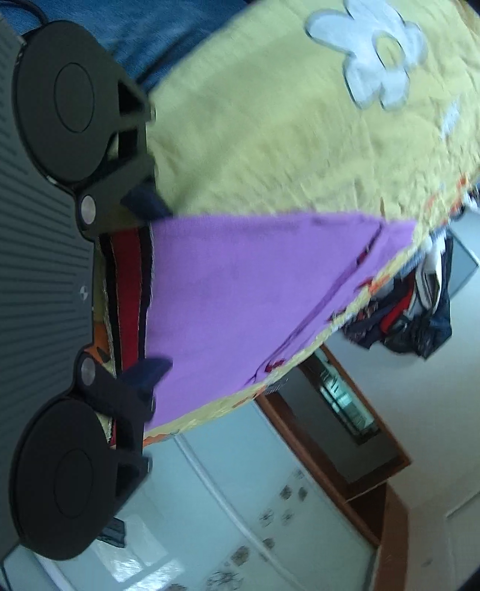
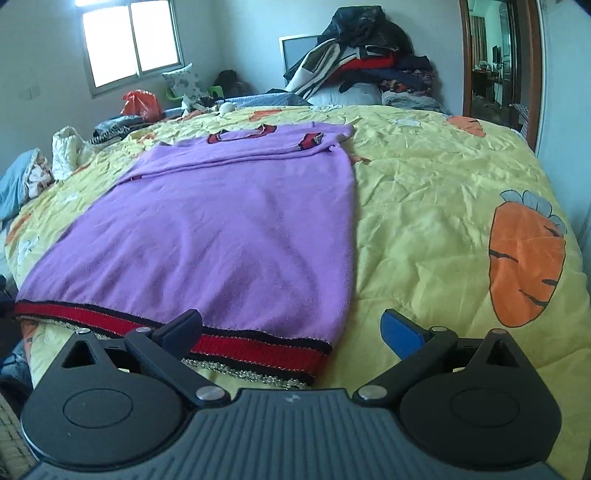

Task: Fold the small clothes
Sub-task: 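Grasp the red-striped hem with the left gripper while the right gripper grasps it too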

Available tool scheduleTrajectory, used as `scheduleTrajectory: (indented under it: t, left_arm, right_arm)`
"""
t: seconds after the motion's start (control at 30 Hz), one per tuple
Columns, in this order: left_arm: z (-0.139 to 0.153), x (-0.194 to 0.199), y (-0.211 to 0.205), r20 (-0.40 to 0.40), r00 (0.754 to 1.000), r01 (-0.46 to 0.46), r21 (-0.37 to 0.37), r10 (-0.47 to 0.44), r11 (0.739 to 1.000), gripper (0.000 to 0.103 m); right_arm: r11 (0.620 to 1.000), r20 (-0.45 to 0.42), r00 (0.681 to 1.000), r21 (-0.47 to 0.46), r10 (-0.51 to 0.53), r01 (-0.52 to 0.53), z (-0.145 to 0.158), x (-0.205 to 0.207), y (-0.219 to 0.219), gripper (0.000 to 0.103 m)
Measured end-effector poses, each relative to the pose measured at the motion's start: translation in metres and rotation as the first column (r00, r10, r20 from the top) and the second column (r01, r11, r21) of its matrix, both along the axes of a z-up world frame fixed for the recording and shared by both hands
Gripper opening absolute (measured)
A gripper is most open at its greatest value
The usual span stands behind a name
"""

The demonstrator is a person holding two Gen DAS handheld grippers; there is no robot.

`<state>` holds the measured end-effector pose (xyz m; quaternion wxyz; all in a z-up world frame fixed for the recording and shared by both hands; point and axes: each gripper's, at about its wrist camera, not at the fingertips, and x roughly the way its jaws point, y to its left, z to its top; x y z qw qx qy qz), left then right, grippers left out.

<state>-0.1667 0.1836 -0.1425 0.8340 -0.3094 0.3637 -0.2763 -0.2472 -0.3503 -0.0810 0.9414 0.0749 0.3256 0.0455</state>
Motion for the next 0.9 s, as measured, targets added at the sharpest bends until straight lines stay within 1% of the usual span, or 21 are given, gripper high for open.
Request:
scheduleTrajectory:
  t: [0.07, 0.1, 0.13, 0.17, 0.27, 0.43, 0.5, 0.63, 0.7, 0.73, 0.77, 0.8, 0.83, 0.87, 0.9]
  left_arm:
    - [-0.004, 0.0, 0.008, -0.03, 0.999, -0.026, 0.0, 0.026, 1.0, 0.031]
    - [-0.005, -0.001, 0.012, -0.04, 0.999, -0.029, -0.006, 0.029, 1.0, 0.024]
    - [-0.005, -0.001, 0.015, -0.042, 0.999, -0.033, -0.009, 0.033, 0.999, 0.008]
    - [-0.003, -0.002, 0.015, -0.039, 0.999, -0.029, -0.001, 0.029, 1.0, 0.003]
    - [0.008, -0.004, 0.01, -0.022, 1.0, -0.015, 0.037, 0.015, 0.999, 0.003]
    - [0.017, -0.003, -0.002, -0.014, 1.0, 0.013, 0.04, -0.012, 0.999, 0.002]
    - [0.019, -0.003, -0.003, -0.006, 1.0, 0.021, 0.027, -0.021, 0.999, 0.002]
    - [0.021, -0.002, 0.0, -0.006, 1.0, 0.009, 0.004, -0.009, 1.0, 0.002]
    - [0.018, 0.0, 0.002, -0.025, 1.0, 0.0, -0.017, 0.0, 1.0, 0.002]
    - [0.017, 0.001, 0.003, -0.034, 0.999, -0.008, -0.029, 0.007, 1.0, 0.002]
    - [0.016, 0.002, 0.003, -0.038, 0.999, -0.013, -0.038, 0.011, 0.999, 0.002]
    - [0.016, 0.002, 0.002, -0.039, 0.999, -0.014, -0.038, 0.012, 0.999, 0.002]
    - [0.016, 0.002, 0.001, -0.042, 0.999, -0.014, -0.032, 0.012, 0.999, 0.002]
    - [0.015, 0.003, 0.0, -0.046, 0.999, -0.013, -0.033, 0.011, 0.999, 0.002]
    - [0.015, 0.003, 0.0, -0.048, 0.999, -0.012, -0.038, 0.01, 0.999, 0.002]
  right_arm:
    - [1.0, -0.007, 1.0, 0.017, -0.005, 0.005, 0.0, 0.001, -0.003, 0.103]
    - [1.0, -0.01, 1.0, 0.023, -0.004, 0.004, -0.001, 0.001, -0.003, 0.103]
    - [1.0, -0.01, 1.0, 0.029, -0.006, 0.006, -0.001, 0.001, -0.005, 0.103]
    - [0.999, -0.011, 1.0, 0.034, -0.008, 0.008, 0.0, 0.0, -0.006, 0.103]
    - [0.999, -0.009, 1.0, 0.032, -0.006, 0.006, 0.0, 0.0, -0.006, 0.103]
    - [1.0, -0.007, 1.0, 0.024, 0.017, -0.017, 0.002, -0.001, -0.004, 0.103]
    - [0.999, -0.007, 1.0, 0.029, 0.022, -0.022, 0.002, -0.002, -0.004, 0.103]
    - [0.997, -0.018, 1.0, 0.072, 0.013, -0.012, 0.002, 0.001, -0.013, 0.103]
    - [0.996, -0.021, 1.0, 0.091, 0.014, -0.012, 0.001, 0.002, -0.017, 0.103]
    - [0.995, -0.023, 1.0, 0.1, 0.014, -0.012, 0.001, 0.003, -0.019, 0.098]
    - [0.994, -0.034, 0.999, 0.112, 0.014, -0.01, 0.0, 0.004, -0.022, 0.087]
    - [0.992, -0.047, 0.999, 0.127, 0.02, -0.013, -0.002, 0.005, -0.024, 0.079]
    - [0.989, -0.061, 0.998, 0.15, 0.023, -0.013, -0.005, 0.007, -0.028, 0.062]
    - [0.984, -0.075, 0.997, 0.175, 0.022, -0.008, -0.008, 0.008, -0.031, 0.054]
    - [0.983, -0.071, 0.997, 0.184, 0.02, -0.006, -0.009, 0.008, -0.033, 0.052]
